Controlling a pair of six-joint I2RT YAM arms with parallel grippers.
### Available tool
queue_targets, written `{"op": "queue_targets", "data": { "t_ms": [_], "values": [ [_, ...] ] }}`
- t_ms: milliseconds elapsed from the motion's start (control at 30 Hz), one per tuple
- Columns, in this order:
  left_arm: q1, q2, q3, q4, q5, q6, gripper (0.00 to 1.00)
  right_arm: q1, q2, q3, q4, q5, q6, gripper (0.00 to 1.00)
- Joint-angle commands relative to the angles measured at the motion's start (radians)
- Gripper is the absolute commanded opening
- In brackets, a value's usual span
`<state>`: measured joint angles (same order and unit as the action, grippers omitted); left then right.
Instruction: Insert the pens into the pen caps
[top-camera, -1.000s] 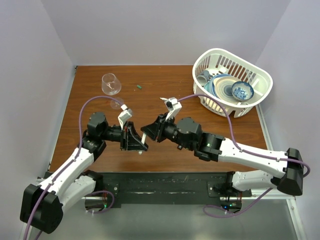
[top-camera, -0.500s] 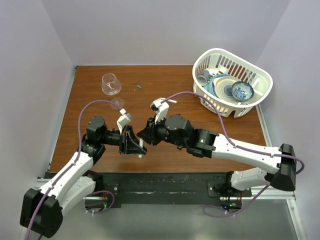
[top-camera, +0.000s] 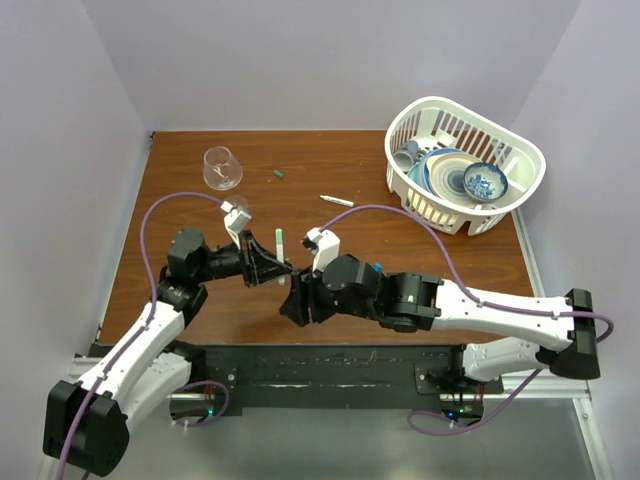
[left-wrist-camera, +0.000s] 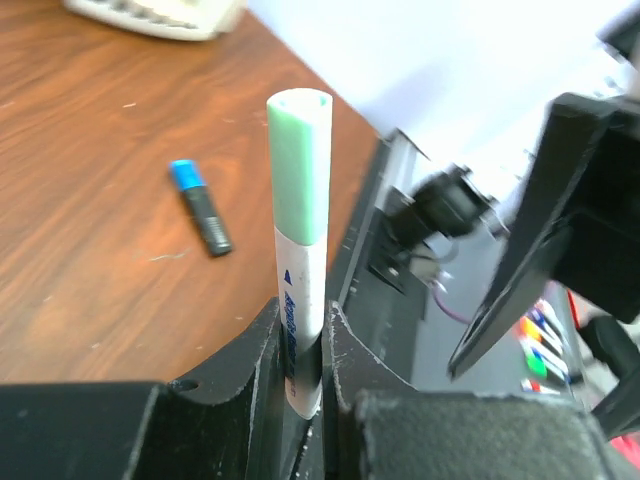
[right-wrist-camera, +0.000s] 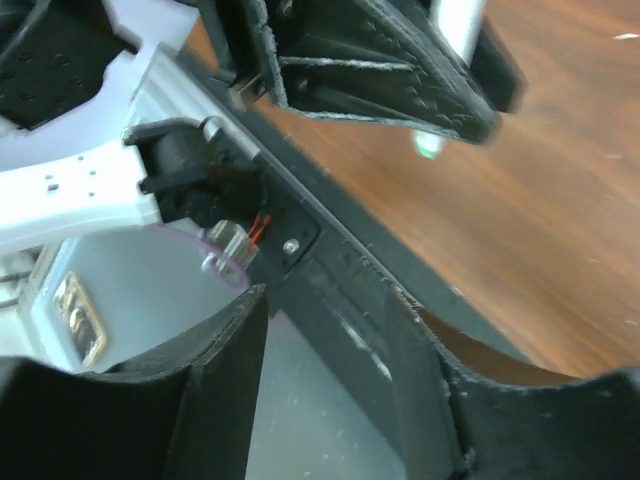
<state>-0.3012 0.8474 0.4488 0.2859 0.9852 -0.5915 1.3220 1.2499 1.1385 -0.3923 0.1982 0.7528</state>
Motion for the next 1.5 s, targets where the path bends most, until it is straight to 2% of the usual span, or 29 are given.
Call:
{"op": "queue_targets", "data": {
  "t_ms": [0, 133, 200, 300, 500, 700, 833, 967, 1033, 1167, 1267, 1367, 1467],
  "values": [
    [-0.003, 0.018, 0.043, -0.095, -0.215, -0.005, 0.00, -0.012, -0.121, 0.040, -0.019, 0.176, 0.078, 0.57],
    [-0.029, 0.096, 0.105, -0.236, -0.370, 0.031, 0.00, -0.014, -0.191, 0.024, -0.052, 0.266, 0.057, 0.76],
    [-0.084, 0.187, 0.160, -0.281, -0.487, 0.044, 0.00, -0.014, -0.204, 0.026, -0.114, 0.323, 0.054, 0.76],
    [-0.154, 0.296, 0.169, -0.272, -0.618, -0.003, 0.00, -0.012, -0.251, -0.045, -0.114, 0.349, 0.083, 0.76],
    [-0.242, 0.502, 0.244, -0.232, -0.764, -0.054, 0.00, -0.012, -0.346, -0.169, -0.112, 0.345, 0.146, 0.76],
    [-0.303, 0.677, 0.317, -0.254, -0.823, -0.077, 0.02, -0.014, -0.313, -0.186, -0.148, 0.372, 0.161, 0.76],
    [-0.312, 0.734, 0.327, -0.241, -0.818, -0.091, 0.12, -0.012, -0.287, -0.180, -0.172, 0.371, 0.178, 0.76],
    [-0.322, 0.798, 0.338, -0.271, -0.842, -0.100, 0.15, -0.014, -0.285, -0.180, -0.184, 0.394, 0.180, 0.76],
    [-0.322, 0.805, 0.327, -0.277, -0.850, -0.111, 0.17, -0.014, -0.279, -0.169, -0.207, 0.409, 0.180, 0.76],
    [-0.323, 0.812, 0.318, -0.278, -0.853, -0.113, 0.27, -0.014, -0.264, -0.146, -0.247, 0.441, 0.180, 0.76],
    [-0.322, 0.821, 0.317, -0.283, -0.852, -0.120, 0.29, -0.015, -0.257, -0.140, -0.255, 0.452, 0.161, 0.76],
    [-0.323, 0.808, 0.321, -0.323, -0.850, -0.129, 0.38, -0.030, -0.248, -0.117, -0.283, 0.454, 0.146, 0.76],
    [-0.322, 0.765, 0.336, -0.356, -0.861, -0.131, 0.40, -0.056, -0.241, -0.094, -0.287, 0.442, 0.109, 0.76]
  ]
}}
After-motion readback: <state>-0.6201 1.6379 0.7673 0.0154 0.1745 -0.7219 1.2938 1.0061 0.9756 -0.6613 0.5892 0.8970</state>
